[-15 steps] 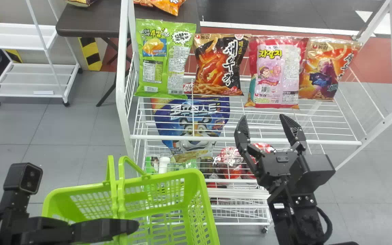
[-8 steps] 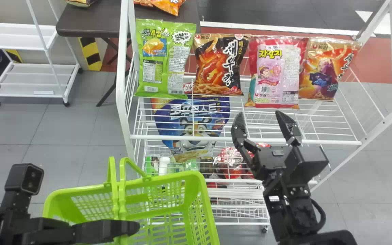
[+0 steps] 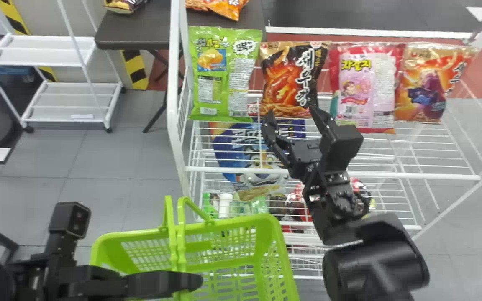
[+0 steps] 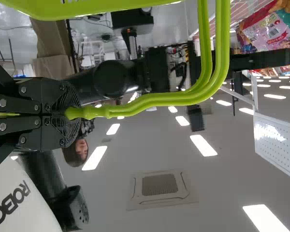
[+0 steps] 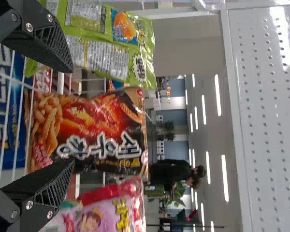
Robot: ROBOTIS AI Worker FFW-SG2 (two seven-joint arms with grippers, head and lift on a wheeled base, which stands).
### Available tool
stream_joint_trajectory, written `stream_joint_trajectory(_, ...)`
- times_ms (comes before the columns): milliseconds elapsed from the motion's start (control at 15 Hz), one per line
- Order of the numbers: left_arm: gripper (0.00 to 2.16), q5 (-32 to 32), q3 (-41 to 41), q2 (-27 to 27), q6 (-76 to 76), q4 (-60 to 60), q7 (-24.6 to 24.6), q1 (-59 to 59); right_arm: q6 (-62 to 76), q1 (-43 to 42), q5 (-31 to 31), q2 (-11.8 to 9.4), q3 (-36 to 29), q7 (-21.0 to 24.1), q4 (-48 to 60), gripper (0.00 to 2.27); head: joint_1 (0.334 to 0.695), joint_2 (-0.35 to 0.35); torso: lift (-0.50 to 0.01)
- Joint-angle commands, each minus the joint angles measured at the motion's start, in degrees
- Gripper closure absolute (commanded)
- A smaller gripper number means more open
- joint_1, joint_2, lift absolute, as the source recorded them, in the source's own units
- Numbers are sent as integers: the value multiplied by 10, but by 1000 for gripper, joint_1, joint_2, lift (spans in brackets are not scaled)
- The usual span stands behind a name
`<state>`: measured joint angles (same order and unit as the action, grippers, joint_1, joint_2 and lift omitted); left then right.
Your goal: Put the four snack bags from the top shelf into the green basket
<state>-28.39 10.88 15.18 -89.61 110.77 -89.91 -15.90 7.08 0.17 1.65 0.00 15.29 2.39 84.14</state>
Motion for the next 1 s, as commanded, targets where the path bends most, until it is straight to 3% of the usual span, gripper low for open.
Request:
stream_joint_trajectory(0,2148,-1,-2,1,-4,0,-7,0,3,-68,0,1,30,2,-70,184,695,48,0)
stream_joint_trajectory(333,2148,-1,-9,2,-4,-1,-7,0,95,-199,1,1,46,-1,-257,184,695,90,0)
stream_joint_trajectory(600,2148,-2,-14,2,-4,-7,-7,3,98,-253,96,1,17,-139,-342,188,695,79,0)
stream_joint_trajectory(800,2148,-2,-17,2,-2,-13,-7,4,37,-255,165,1,-1,-219,-343,188,695,75,0)
stream_joint_trajectory(933,2148,-2,-21,1,4,-17,-7,9,2,-257,171,1,-3,-247,-343,184,695,80,0)
